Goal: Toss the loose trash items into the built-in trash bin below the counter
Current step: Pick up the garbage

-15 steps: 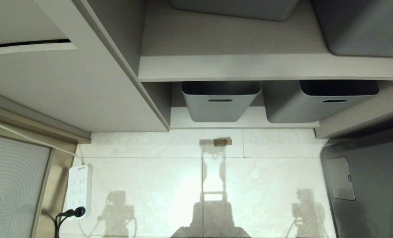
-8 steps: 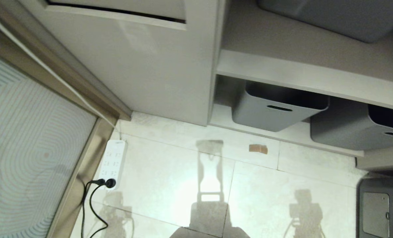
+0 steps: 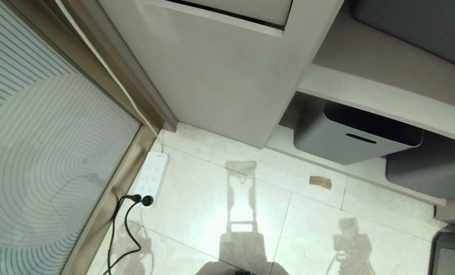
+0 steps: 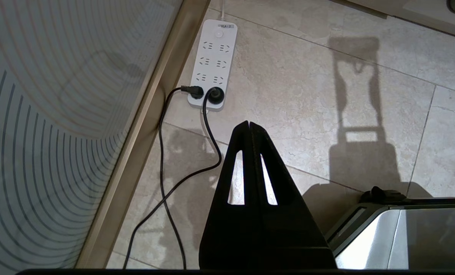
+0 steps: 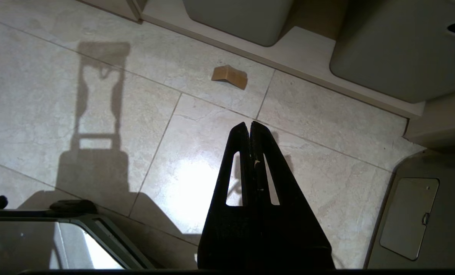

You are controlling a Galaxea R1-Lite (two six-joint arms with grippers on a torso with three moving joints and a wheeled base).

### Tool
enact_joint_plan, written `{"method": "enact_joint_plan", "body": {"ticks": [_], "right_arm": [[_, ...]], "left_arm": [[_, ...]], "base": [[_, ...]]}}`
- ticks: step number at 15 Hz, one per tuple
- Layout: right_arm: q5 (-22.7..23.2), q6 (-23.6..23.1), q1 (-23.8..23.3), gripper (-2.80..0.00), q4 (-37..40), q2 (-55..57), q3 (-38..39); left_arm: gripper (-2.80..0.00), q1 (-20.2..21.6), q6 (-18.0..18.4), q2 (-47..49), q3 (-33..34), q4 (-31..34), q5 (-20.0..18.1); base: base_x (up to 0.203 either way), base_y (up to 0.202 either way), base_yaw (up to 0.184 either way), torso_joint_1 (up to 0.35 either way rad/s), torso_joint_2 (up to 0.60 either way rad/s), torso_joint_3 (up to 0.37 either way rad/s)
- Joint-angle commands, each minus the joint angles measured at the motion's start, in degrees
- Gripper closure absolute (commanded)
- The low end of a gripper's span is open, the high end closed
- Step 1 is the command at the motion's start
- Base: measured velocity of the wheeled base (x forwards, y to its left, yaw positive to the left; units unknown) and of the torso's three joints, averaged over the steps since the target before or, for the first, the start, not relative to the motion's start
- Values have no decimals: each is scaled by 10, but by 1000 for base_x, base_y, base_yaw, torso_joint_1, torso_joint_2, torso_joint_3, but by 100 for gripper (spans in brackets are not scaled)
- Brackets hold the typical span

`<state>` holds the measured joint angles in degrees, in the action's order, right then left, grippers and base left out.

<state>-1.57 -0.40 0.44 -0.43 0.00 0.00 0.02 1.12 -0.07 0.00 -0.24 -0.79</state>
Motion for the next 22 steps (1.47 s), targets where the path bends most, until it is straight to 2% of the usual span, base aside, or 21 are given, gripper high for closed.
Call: {"method": "enact_joint_plan", "body": {"ticks": [1,5,8,13,16,18,21,22], "right_arm": [[0,0,0,0,0,1,1],[3,-6,0,0,12,40,-46],[3,-5,1,0,18,199,-105],[7,20,1,0,3,481,-126],[9,65,2,0,-98,645,-123],[9,106,5,0,-205,734,-121],[9,181,6,0,-331,846,-125],[8,225,7,0,-387,887,-126]], "left_arm": [[0,1,0,2,1,0,0],[0,1,5,2,1,0,-2],[0,1,-1,2,1,-1,-1],[0,1,-1,2,2,-1,1],[0,1,-10,2,1,-1,4],[0,1,-10,2,1,-1,4],[0,1,-10,2,1,-1,4],[0,1,-10,2,1,-1,4]], "base": [[0,0,0,0,0,0],[0,0,0,0,0,0],[0,0,0,0,0,0],[0,0,0,0,0,0],[0,0,0,0,0,0],[0,0,0,0,0,0],[0,0,0,0,0,0],[0,0,0,0,0,0]]}}
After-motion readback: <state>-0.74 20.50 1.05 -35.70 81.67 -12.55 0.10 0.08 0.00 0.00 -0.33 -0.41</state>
